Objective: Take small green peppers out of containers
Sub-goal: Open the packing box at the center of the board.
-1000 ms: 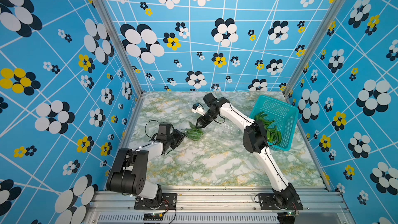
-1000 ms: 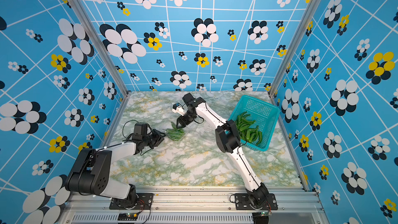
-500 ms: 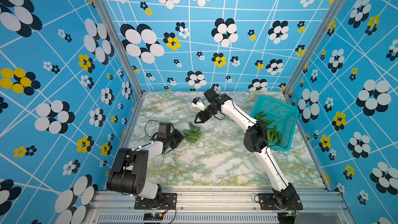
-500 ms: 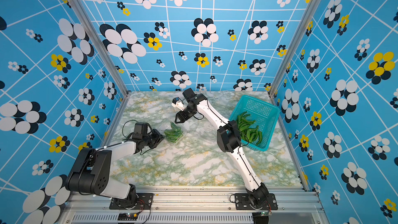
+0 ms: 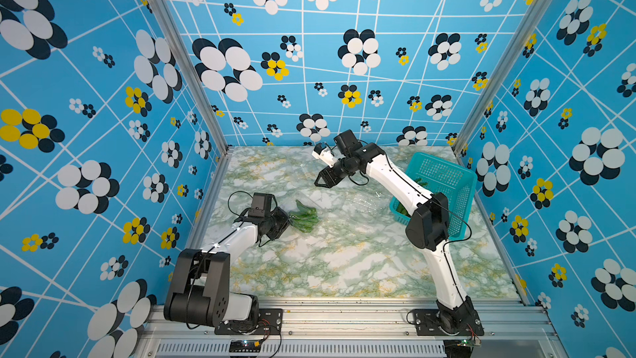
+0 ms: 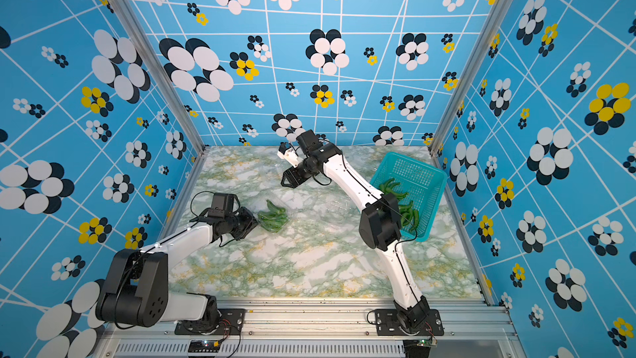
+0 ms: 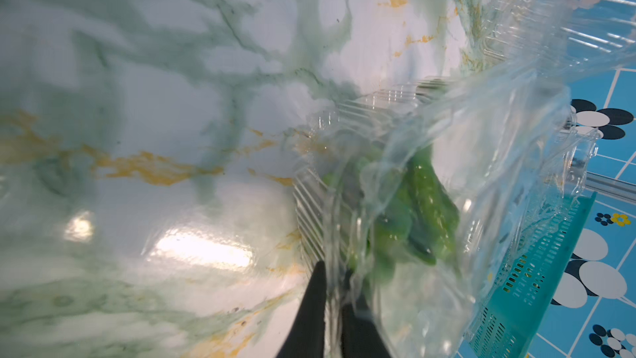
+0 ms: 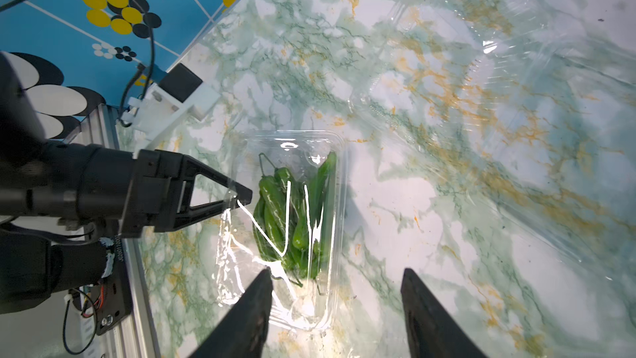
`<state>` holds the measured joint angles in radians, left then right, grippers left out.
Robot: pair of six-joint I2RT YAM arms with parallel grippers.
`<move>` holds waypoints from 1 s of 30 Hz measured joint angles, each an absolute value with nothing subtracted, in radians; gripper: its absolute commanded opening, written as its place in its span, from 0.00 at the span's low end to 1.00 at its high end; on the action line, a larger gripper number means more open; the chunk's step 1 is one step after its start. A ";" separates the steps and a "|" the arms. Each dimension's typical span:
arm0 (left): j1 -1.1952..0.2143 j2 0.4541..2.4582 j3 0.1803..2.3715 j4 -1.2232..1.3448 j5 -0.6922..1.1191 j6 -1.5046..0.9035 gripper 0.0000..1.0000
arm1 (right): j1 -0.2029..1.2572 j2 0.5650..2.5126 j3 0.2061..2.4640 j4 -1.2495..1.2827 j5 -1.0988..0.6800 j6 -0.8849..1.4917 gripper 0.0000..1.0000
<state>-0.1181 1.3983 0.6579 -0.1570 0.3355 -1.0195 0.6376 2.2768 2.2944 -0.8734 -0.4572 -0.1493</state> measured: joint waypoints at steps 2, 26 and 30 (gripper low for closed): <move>-0.118 1.399 0.658 -0.168 0.336 -1.019 0.12 | 0.670 2.254 2.284 -0.877 -0.437 -0.159 0.60; -0.118 1.404 0.649 -0.144 0.348 -1.021 0.12 | 0.918 2.300 2.116 -0.889 -0.210 -0.125 0.61; -0.118 1.405 0.646 -0.133 0.352 -1.021 0.12 | 0.929 2.310 2.102 -0.861 -0.198 -0.105 0.61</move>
<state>-0.1181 1.4048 0.6464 -0.1329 0.3519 -1.0210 0.9295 2.3104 2.1021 -0.8612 -0.1982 -0.1055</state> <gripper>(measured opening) 0.119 0.611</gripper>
